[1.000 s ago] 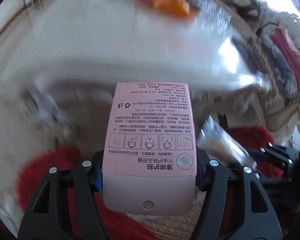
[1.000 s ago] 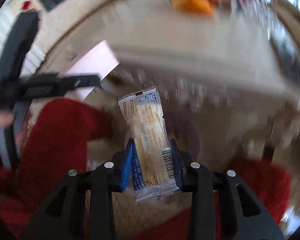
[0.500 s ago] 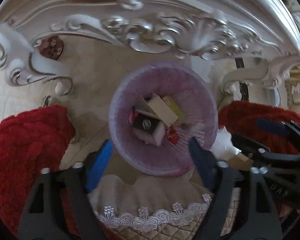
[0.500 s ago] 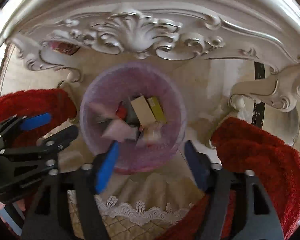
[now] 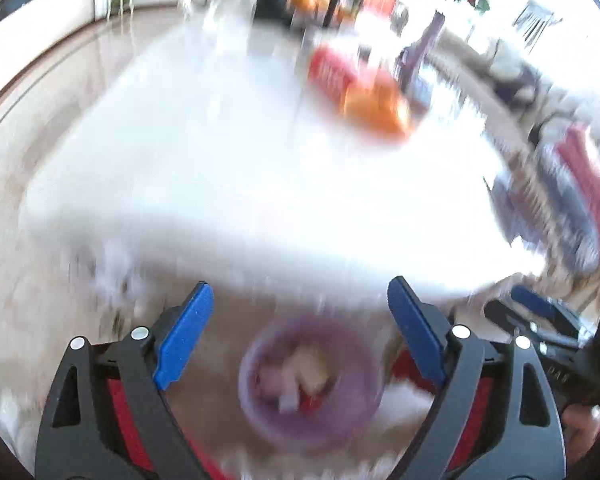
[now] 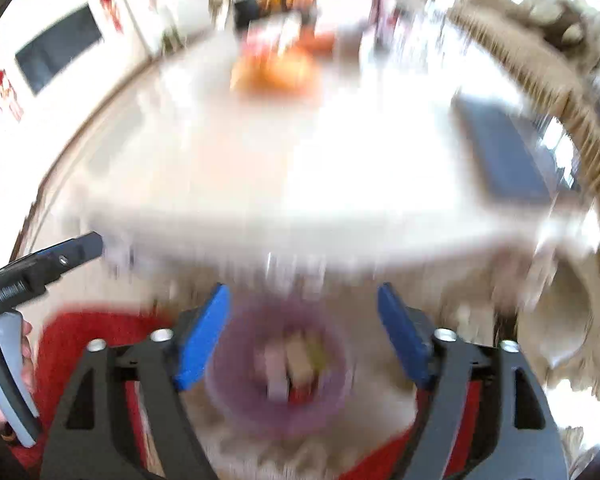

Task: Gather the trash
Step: 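Grasp the long red box with the left tool while the right tool grasps the orange peel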

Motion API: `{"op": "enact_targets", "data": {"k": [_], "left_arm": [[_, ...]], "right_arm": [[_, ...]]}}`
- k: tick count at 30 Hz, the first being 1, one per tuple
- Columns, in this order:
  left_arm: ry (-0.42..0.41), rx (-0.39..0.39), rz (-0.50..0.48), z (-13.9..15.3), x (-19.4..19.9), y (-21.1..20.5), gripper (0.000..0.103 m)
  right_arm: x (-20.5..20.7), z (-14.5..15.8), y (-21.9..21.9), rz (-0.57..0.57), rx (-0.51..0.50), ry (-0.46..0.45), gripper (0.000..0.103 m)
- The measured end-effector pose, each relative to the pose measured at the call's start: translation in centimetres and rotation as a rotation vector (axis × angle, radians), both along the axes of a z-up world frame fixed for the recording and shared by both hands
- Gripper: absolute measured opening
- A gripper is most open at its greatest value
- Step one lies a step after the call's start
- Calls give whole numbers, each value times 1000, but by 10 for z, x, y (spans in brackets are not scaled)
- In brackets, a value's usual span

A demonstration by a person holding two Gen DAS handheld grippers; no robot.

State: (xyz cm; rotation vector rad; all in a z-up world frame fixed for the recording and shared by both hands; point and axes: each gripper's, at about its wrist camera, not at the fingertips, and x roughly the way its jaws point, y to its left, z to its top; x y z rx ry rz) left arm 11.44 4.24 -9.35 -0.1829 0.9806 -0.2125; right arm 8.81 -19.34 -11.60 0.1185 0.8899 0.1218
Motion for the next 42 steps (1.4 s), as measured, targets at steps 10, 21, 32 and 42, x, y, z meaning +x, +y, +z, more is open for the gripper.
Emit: {"op": "enact_targets", "data": {"k": [10,21,32,42], "left_arm": [[110,-2,81,34,205,-62,87],[232,111,141,-15,298,-119,88],[201,265,67,-22,319,-145,88],[204,282,36,-46,307,-102,66]], "right_arm": [[141,13,21,192,-141,-97,86],[184,-3,29,268,-199,-72,86],[201,-13,25,287,-171,-60,86],[214,-23,45,328,-199,-26,85]]}}
